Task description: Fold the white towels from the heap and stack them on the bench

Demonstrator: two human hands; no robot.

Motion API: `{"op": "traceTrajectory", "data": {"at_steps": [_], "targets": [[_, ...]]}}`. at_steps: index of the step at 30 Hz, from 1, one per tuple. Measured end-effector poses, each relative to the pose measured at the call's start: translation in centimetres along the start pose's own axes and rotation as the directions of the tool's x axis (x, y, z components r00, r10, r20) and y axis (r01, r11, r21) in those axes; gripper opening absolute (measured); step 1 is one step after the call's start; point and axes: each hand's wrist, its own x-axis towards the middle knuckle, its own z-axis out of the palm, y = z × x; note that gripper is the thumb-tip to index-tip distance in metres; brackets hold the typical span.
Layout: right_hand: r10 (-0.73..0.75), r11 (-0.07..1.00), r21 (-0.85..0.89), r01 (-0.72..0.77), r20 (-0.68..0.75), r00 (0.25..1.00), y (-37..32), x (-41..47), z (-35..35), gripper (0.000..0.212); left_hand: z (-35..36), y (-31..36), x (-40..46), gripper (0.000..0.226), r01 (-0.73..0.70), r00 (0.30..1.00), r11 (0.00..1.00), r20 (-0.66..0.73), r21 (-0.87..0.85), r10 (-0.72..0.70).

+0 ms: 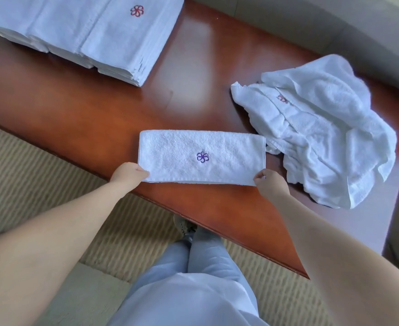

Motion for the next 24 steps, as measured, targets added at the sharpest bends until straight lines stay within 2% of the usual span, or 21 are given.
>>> {"op": "traceTrajectory", "data": {"at_steps": [6,8,11,15,18,21,24], "targets": [[0.025,1.000,-0.002,-0.025,-0.055,0.998,0.5,-0.1,1.8,0.019,1.3,-0.5,0.6,0.030,-0.044,0.999,0.983,-0.009,0.179,0.047],[0.036,0.999,-0.024,-0.038,-0.089,0.995,0.3,-0.4,2.0,0.022,1.3,-0.3,0.2,0.029,-0.080,0.996,0.940,-0.018,0.331,0.092],[0.012,0.987,-0.154,-0.037,-0.157,0.987,-0.9,-0.8,2.1,0.036,1.2,0.9,-0.5,0.031,-0.153,0.977,0.839,-0.048,0.523,0.208],[-0.271,0.935,-0.278,0.221,-0.157,0.950,-4.5,-0.3,2.9,0.045,2.9,4.5,-0.3,0.024,-0.328,0.908,0.747,-0.026,0.578,0.418],[-0.440,0.871,-0.300,0.388,-0.127,0.889,-7.0,1.5,4.9,0.052,5.3,7.3,1.1,0.046,-0.468,0.816,0.672,-0.012,0.574,0.579],[-0.536,0.815,-0.353,0.459,-0.160,0.829,-7.8,4.9,7.3,0.056,8.4,8.8,3.7,0.059,-0.501,0.748,0.578,-0.013,0.644,0.663],[-0.594,0.785,-0.397,0.476,-0.263,0.760,-6.1,7.9,9.1,0.058,10.6,7.1,6.6,0.062,-0.503,0.685,0.509,-0.036,0.698,0.728]]}}
